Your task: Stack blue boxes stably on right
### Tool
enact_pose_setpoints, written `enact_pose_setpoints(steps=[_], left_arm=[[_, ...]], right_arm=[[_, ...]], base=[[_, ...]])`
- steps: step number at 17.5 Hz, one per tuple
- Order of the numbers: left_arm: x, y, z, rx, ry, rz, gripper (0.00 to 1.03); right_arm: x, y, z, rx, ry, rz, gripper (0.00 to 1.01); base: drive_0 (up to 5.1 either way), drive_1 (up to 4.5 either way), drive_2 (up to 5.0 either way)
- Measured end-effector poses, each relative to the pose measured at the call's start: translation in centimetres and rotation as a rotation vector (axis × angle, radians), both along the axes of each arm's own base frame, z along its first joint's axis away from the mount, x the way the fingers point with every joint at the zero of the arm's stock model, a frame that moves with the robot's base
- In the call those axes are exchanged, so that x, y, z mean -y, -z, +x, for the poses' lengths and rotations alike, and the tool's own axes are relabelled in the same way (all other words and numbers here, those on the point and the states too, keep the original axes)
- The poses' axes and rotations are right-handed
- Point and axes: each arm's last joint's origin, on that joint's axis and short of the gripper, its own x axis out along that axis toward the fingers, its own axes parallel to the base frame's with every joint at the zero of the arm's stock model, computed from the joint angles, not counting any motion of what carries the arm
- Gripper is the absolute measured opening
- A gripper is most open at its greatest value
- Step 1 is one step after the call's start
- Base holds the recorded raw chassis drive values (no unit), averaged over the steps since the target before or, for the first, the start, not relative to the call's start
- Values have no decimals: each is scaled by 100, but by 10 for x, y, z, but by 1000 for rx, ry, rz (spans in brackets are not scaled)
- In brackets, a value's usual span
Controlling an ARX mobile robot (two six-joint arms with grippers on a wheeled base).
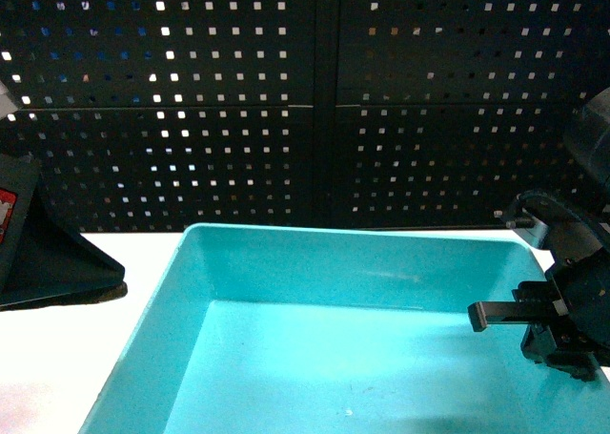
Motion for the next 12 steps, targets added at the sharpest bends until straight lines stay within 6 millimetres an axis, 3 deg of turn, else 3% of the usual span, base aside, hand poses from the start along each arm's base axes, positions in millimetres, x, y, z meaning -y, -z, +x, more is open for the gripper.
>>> enact_pose_setpoints(steps=[12], left_arm=[[0,0,0,0,0,0,98]], right_arm=[[-6,1,0,-17,28,-13,2]], base=[[0,0,0]])
